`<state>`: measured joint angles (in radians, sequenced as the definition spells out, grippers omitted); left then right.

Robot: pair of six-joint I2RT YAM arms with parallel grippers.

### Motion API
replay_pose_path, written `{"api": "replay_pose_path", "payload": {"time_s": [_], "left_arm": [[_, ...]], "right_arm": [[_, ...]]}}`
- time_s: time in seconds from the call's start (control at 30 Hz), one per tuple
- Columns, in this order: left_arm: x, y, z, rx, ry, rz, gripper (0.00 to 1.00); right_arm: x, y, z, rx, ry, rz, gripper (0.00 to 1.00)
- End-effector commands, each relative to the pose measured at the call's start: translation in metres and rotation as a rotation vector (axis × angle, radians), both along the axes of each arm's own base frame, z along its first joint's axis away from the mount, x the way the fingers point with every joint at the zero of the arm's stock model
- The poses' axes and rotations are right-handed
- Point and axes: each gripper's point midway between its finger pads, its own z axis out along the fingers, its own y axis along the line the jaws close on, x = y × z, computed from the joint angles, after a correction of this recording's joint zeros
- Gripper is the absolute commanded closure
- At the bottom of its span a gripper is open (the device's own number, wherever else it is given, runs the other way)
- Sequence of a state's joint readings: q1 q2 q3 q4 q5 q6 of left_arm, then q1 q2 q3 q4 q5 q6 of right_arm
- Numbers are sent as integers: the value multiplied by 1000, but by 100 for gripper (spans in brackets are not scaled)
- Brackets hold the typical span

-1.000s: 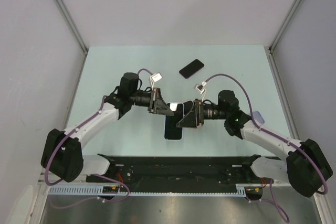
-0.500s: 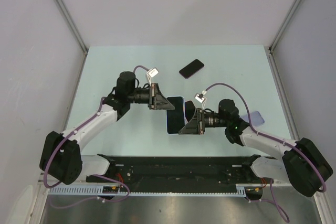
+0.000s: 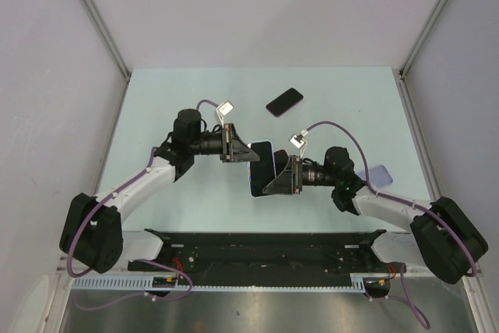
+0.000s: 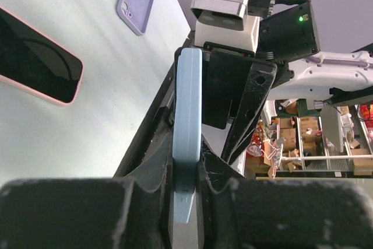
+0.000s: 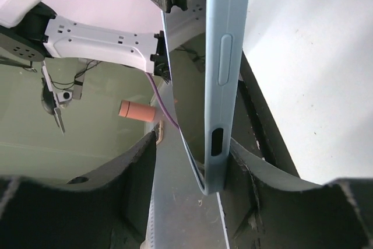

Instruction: Put the phone into the phone case

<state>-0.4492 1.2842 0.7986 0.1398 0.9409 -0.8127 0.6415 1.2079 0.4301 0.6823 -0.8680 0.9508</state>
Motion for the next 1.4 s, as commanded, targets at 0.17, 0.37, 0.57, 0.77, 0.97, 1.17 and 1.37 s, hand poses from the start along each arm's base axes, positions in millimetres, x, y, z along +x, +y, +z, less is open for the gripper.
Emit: {"api": "replay_pose_path", "payload": {"time_s": [0.17,0.37,0.57,0.77,0.97,1.17,1.37], "left_arm": [[5,-1,34,-100,-56,44,100],[5,-3,33,-115,-38,44,100],[4,-3,27,-109,-17,25,96],[8,-1,11,-42,-12,15,52],[4,0,1,-49,25,8,42],[2,1,-8,-70,44,18,62],[5,0,-12,-57,37,13,100]], "right_arm": [[5,17,19,119,-17,21,50],[2,22,20,136,-8,31,81],[3,22,22,142,-10,18,100],[4,20,24,145,2,11,100],[9,18,28,157,0,-11,100],[17,16,25,156,18,-34,100],[22,17,15,123,35,-60,76]]}}
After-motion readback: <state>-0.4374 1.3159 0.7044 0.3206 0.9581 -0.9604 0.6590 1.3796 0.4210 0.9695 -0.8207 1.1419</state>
